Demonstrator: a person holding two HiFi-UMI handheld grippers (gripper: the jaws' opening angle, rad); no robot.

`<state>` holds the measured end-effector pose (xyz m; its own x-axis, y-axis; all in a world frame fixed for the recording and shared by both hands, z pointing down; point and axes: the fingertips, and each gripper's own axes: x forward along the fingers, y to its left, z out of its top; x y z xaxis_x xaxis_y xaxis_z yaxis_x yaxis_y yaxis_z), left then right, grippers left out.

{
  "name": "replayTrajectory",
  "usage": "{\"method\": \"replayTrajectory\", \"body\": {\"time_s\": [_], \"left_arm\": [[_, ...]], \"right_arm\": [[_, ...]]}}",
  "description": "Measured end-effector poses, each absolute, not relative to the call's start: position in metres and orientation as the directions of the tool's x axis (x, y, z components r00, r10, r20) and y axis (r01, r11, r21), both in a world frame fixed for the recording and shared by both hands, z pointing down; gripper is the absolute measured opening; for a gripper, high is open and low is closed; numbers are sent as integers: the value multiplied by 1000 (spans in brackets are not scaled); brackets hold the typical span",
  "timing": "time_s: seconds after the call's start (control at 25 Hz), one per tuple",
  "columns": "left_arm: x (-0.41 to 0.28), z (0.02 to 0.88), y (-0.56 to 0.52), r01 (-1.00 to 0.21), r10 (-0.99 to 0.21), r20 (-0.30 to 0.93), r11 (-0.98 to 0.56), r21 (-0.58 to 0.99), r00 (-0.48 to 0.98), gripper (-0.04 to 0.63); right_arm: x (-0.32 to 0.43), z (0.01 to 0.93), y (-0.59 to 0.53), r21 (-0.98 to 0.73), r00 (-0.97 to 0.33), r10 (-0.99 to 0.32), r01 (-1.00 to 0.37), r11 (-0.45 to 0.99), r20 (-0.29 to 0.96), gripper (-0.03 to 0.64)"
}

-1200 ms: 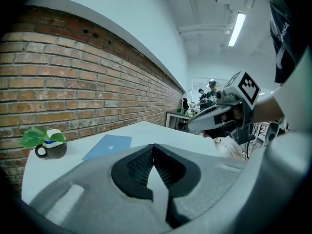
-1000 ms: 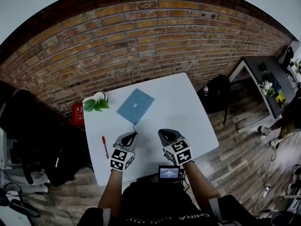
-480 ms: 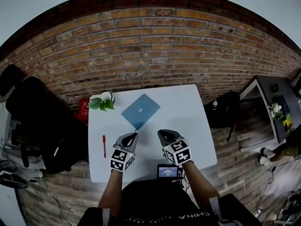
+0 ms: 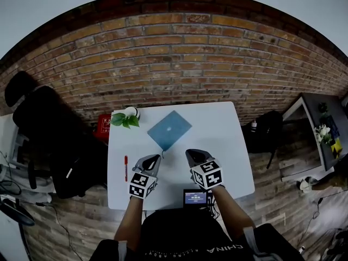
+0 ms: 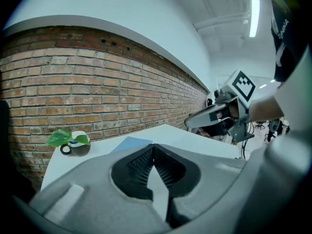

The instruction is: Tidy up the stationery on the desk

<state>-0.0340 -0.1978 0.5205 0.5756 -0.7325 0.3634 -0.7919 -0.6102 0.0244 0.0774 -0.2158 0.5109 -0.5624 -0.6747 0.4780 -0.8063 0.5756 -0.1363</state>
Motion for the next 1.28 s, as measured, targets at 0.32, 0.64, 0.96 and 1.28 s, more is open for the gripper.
{"method": "replayTrajectory", "body": {"time_s": [0.32, 0.64, 0.96, 1.28], "left_arm": [[-29, 521, -191, -781, -724, 365, -624, 17, 586, 9], [-15, 524, -188, -785, -724, 376, -619, 16, 579, 9], [-9, 517, -196, -808, -745, 398, -588, -13, 536, 9], [-25, 513, -242, -812, -745, 431, -582, -48, 509, 9]], "right_arm": [[82, 510, -206, -140, -558, -680, -811, 568, 475, 9], [99, 513, -203, -151, -565, -672, -807, 571, 479, 9], [120, 516, -211, -146, -601, -629, -770, 621, 494, 9], [111, 532, -243, -175, -588, -622, -784, 596, 517, 9]]}}
